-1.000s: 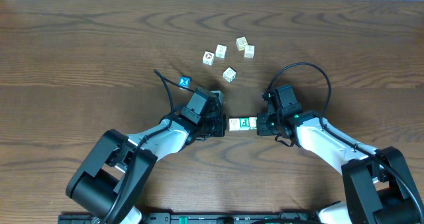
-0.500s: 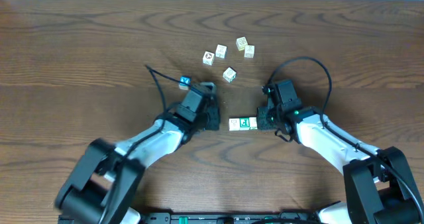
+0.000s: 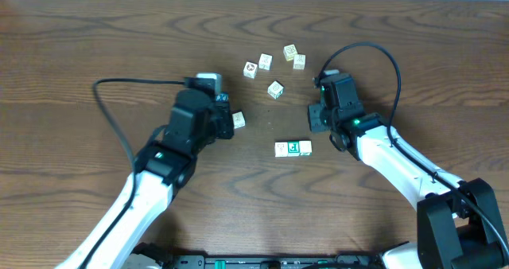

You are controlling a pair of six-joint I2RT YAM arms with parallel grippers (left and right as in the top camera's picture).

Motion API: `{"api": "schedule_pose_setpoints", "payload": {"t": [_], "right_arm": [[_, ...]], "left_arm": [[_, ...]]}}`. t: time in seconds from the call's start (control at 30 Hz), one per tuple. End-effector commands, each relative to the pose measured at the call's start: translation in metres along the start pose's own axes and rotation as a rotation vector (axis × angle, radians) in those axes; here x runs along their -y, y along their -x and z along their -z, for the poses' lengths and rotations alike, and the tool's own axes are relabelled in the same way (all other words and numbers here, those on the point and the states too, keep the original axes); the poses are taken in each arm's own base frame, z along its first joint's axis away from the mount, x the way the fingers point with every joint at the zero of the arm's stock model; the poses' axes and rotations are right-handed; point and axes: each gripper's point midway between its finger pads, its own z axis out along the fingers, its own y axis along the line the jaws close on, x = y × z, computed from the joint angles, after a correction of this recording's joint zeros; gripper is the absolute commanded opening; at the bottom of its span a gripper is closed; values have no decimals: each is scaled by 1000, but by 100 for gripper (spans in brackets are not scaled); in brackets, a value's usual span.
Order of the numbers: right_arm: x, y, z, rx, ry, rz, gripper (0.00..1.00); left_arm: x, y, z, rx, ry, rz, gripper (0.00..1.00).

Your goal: Lift 3 blocks

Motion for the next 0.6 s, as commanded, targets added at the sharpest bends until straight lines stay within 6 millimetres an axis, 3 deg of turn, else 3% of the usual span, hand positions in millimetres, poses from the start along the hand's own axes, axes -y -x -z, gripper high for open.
{"api": "schedule_pose_setpoints", "payload": {"t": [0.0, 0.2, 0.37, 0.4, 0.47, 0.57], "right_arm": [[5, 30, 4, 99, -56, 83, 8], [22, 83, 16, 314, -164, 92, 14], [47, 109, 29, 429, -270, 34, 54], [50, 111, 30, 439, -281, 26, 72], [56, 114, 32, 448, -290, 16, 99], [64, 116, 33, 457, -303, 2, 99]], "left_arm": [[-2, 31, 26, 113, 38, -26, 9], [-1, 49, 74, 217, 49, -63, 16], [-4, 54, 111, 285, 67, -63, 33], [-5, 54, 118, 298, 71, -61, 41], [-7, 54, 131, 318, 75, -59, 47], [-9, 53, 149, 348, 82, -55, 53]]}}
